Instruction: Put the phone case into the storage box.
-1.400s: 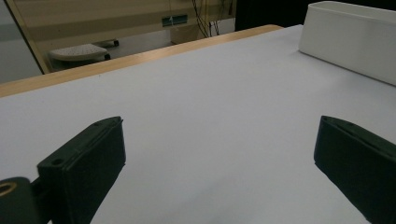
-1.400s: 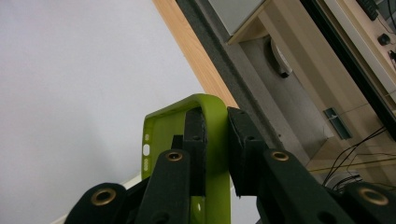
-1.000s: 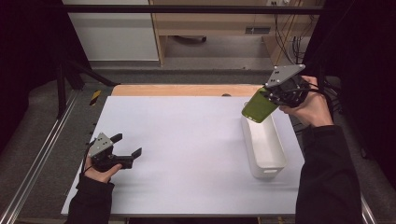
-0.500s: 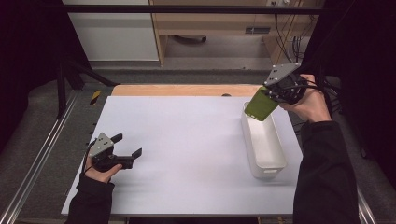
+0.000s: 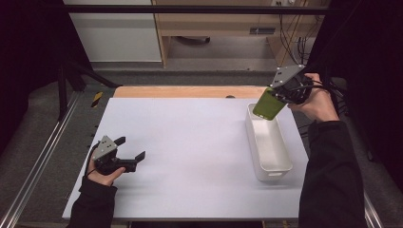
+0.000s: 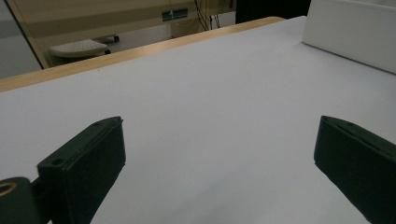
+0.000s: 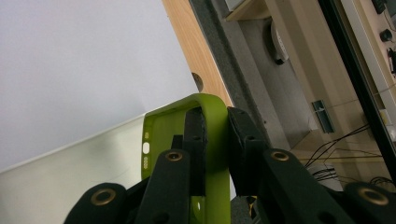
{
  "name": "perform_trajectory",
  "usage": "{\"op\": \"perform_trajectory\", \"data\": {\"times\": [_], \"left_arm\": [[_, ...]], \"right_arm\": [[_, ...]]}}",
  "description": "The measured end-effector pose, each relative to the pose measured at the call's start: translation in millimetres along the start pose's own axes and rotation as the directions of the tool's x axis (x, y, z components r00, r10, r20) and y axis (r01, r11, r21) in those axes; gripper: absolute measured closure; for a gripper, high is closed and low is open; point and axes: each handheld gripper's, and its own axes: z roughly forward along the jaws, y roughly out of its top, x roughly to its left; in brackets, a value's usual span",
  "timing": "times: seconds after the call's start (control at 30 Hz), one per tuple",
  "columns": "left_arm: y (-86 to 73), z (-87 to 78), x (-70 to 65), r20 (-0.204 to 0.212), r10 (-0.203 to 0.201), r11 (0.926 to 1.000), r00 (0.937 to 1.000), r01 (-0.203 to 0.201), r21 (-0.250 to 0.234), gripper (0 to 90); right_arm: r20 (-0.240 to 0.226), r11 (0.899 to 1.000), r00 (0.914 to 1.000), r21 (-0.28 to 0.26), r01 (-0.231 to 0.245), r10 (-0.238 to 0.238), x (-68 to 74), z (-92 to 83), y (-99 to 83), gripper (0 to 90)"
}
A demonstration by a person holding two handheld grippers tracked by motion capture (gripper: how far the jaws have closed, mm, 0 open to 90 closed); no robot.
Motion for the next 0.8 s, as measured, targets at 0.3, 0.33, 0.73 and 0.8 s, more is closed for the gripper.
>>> {"op": "perform_trajectory", "data": {"times": [0.3, 0.33, 0.73, 0.8], "left_arm": [[-0.8, 2.1, -0.6, 0.001, 0.007, 0.9999, 1.0, -0.007, 0.01, 1.9], [-1.0, 2.4, -0.6, 0.001, 0.007, 0.9999, 1.0, -0.007, 0.012, 1.9], [-2.4, 3.9, -0.3, -0.002, 0.007, 0.9998, 1.0, -0.007, 0.02, 1.9], [-2.8, 4.6, -0.3, -0.001, 0.008, 0.9997, 1.0, -0.008, 0.022, 1.8]], "right_arm": [[-0.018, 0.999, 0.9993, 0.011, 0.034, -0.034, -5.1, 8.8, -10.0, 78.6], [-0.021, 0.999, 0.9992, 0.011, 0.034, -0.034, -5.4, 10.3, -10.9, 78.6], [-0.064, 0.996, 0.9944, 0.016, 0.085, -0.084, -7.0, 28.2, -12.5, 78.5], [-0.069, 0.996, 0.9934, 0.017, 0.093, -0.092, -7.2, 31.3, -12.1, 78.5]]}}
